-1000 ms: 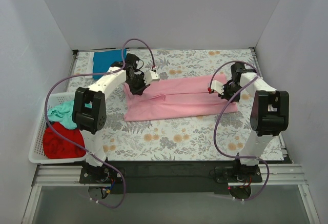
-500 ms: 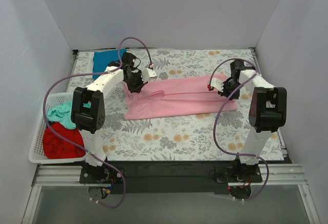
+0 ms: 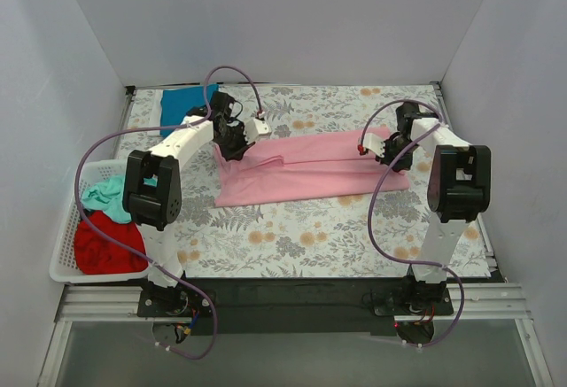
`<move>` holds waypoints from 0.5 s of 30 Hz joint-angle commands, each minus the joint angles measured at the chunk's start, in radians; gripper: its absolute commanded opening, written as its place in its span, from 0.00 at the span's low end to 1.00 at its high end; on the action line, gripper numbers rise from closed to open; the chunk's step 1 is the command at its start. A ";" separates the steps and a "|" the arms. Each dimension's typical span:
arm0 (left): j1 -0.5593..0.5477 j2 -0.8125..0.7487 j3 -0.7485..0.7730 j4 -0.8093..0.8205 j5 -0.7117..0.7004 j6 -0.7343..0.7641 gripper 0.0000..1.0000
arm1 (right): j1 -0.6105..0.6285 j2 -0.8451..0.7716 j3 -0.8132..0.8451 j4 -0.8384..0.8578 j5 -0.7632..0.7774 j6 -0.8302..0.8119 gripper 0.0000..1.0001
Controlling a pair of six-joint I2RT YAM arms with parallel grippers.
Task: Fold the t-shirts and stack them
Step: Fold the tshirt
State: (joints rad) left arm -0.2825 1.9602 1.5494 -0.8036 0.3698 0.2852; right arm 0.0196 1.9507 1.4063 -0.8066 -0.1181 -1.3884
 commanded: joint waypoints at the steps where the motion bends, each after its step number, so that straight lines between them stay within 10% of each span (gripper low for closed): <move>1: 0.014 0.008 -0.017 0.018 -0.014 0.012 0.00 | -0.004 0.017 0.062 -0.003 -0.006 0.015 0.01; 15: 0.034 0.000 -0.057 0.061 -0.022 -0.032 0.00 | 0.002 0.024 0.105 0.026 -0.021 0.088 0.01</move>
State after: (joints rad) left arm -0.2649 1.9804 1.4998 -0.7570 0.3477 0.2623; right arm 0.0200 1.9957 1.4620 -0.7963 -0.1200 -1.3323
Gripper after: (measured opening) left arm 0.012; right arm 0.020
